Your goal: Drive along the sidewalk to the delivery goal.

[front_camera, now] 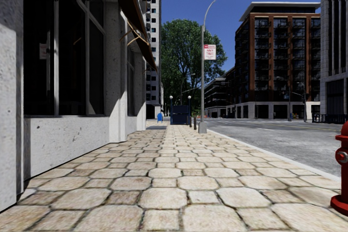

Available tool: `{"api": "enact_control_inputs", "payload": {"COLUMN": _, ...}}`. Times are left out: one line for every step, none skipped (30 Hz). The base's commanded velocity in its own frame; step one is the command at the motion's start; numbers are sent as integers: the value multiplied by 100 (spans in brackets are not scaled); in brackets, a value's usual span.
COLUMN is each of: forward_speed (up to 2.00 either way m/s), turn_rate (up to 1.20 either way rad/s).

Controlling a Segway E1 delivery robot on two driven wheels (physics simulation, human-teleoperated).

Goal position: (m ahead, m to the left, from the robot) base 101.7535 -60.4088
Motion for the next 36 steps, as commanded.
{"api": "enact_control_inputs", "payload": {"forward_speed": 200, "turn_rate": 0}}
{"api": "enact_control_inputs", "payload": {"forward_speed": 200, "turn_rate": 0}}
{"api": "enact_control_inputs", "payload": {"forward_speed": 200, "turn_rate": 0}}
{"api": "enact_control_inputs", "payload": {"forward_speed": 200, "turn_rate": 0}}
{"api": "enact_control_inputs", "payload": {"forward_speed": 200, "turn_rate": 0}}
{"api": "enact_control_inputs", "payload": {"forward_speed": 200, "turn_rate": 0}}
{"api": "enact_control_inputs", "payload": {"forward_speed": 200, "turn_rate": 0}}
{"api": "enact_control_inputs", "payload": {"forward_speed": 200, "turn_rate": 0}}
{"api": "enact_control_inputs", "payload": {"forward_speed": 200, "turn_rate": 0}}
{"api": "enact_control_inputs", "payload": {"forward_speed": 200, "turn_rate": 0}}
{"api": "enact_control_inputs", "payload": {"forward_speed": 200, "turn_rate": 0}}
{"api": "enact_control_inputs", "payload": {"forward_speed": 200, "turn_rate": 0}}
{"api": "enact_control_inputs", "payload": {"forward_speed": 200, "turn_rate": 0}}
{"api": "enact_control_inputs", "payload": {"forward_speed": 200, "turn_rate": 0}}
{"api": "enact_control_inputs", "payload": {"forward_speed": 200, "turn_rate": 0}}
{"api": "enact_control_inputs", "payload": {"forward_speed": 200, "turn_rate": 0}}
{"api": "enact_control_inputs", "payload": {"forward_speed": 200, "turn_rate": 0}}
{"api": "enact_control_inputs", "payload": {"forward_speed": 200, "turn_rate": 0}}
{"api": "enact_control_inputs", "payload": {"forward_speed": 200, "turn_rate": 0}}
{"api": "enact_control_inputs", "payload": {"forward_speed": 200, "turn_rate": 0}}
{"api": "enact_control_inputs", "payload": {"forward_speed": 200, "turn_rate": 0}}
{"api": "enact_control_inputs", "payload": {"forward_speed": 200, "turn_rate": 0}}
{"api": "enact_control_inputs", "payload": {"forward_speed": 200, "turn_rate": 0}}
{"api": "enact_control_inputs", "payload": {"forward_speed": 200, "turn_rate": 0}}
{"api": "enact_control_inputs", "payload": {"forward_speed": 200, "turn_rate": 0}}
{"api": "enact_control_inputs", "payload": {"forward_speed": 200, "turn_rate": 0}}
{"api": "enact_control_inputs", "payload": {"forward_speed": 200, "turn_rate": 0}}
{"api": "enact_control_inputs", "payload": {"forward_speed": 200, "turn_rate": 0}}
{"api": "enact_control_inputs", "payload": {"forward_speed": 200, "turn_rate": 0}}
{"api": "enact_control_inputs", "payload": {"forward_speed": 200, "turn_rate": 0}}
{"api": "enact_control_inputs", "payload": {"forward_speed": 200, "turn_rate": 0}}
{"api": "enact_control_inputs", "payload": {"forward_speed": 200, "turn_rate": 0}}
{"api": "enact_control_inputs", "payload": {"forward_speed": 200, "turn_rate": 0}}
{"api": "enact_control_inputs", "payload": {"forward_speed": 200, "turn_rate": 0}}
{"api": "enact_control_inputs", "payload": {"forward_speed": 200, "turn_rate": 0}}
{"api": "enact_control_inputs", "payload": {"forward_speed": 200, "turn_rate": 0}}
